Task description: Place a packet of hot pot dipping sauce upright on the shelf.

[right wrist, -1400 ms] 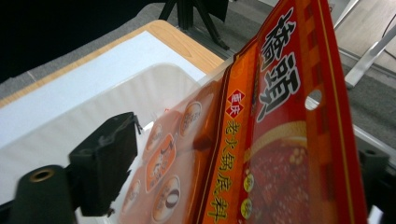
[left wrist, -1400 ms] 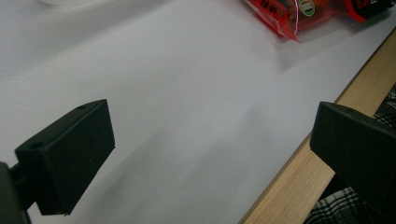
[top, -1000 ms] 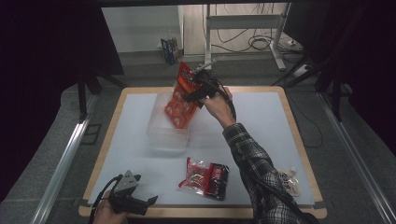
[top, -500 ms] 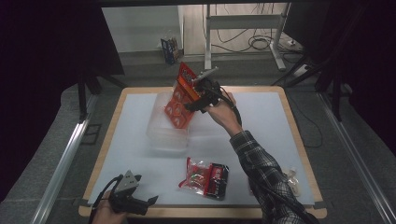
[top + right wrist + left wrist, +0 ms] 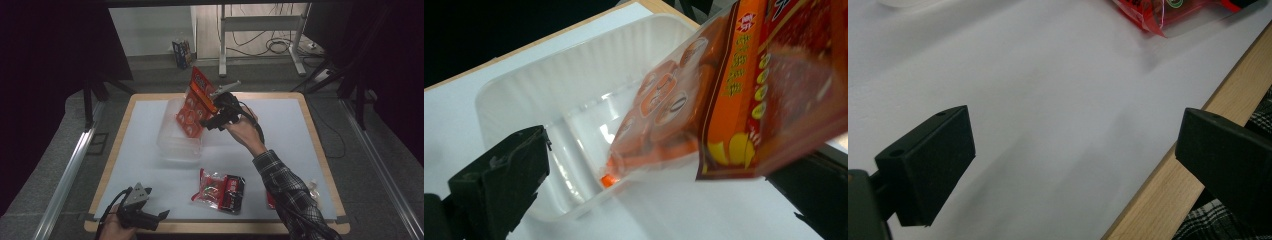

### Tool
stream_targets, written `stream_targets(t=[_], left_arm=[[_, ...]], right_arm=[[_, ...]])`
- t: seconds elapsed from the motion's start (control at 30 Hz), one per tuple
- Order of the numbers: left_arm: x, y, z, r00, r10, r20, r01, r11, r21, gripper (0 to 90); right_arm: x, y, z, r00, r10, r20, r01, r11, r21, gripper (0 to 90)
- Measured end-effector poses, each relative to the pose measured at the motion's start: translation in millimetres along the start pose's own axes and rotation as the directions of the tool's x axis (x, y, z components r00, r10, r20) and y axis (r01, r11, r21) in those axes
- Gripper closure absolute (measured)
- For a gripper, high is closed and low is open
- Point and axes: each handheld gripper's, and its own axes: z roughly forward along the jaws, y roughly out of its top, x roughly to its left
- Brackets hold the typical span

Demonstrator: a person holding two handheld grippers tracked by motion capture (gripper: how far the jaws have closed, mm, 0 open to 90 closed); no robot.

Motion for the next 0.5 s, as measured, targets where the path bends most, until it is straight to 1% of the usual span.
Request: stream_targets(t=[0.3,0.33,0.37,0.4,0.47,0.5], left_arm=[[0.0,0.2,0.4,1.0000,0.000,0.002,0.000,1.0000,0.006,3.0],[-0.1,0.3,0.5,1.0000,0.003,0.002,-0.003,1.0000,0.008,3.0],[-0.1,0.3,0.5,1.0000,0.003,0.002,-0.003,1.0000,0.008,3.1],[-0.4,0.5,0.9,1.0000,0.005,0.001,-0.005,0.9999,0.011,3.1],[-0.7,0.6,1.4,1.0000,0.009,0.003,-0.009,0.9998,0.015,3.2],[-0.7,0.6,1.4,1.0000,0.009,0.003,-0.009,0.9998,0.015,3.2]], right_arm=[[6.0,-17.7,-14.2,0.9998,-0.009,-0.016,0.009,1.000,-0.022,0.0],[6.6,-19.7,-15.4,0.9993,-0.012,-0.035,0.011,1.000,-0.026,0.0],[6.6,-19.7,-15.4,0.9993,-0.012,-0.035,0.011,1.000,-0.026,0.0],[9.0,-23.6,-17.3,0.9977,-0.016,-0.065,0.014,0.999,-0.030,0.0],[13.2,-27.0,-18.9,0.9966,-0.035,-0.075,0.033,0.999,-0.024,0.0],[13.2,-27.0,-18.9,0.9966,-0.035,-0.075,0.033,0.999,-0.024,0.0]])
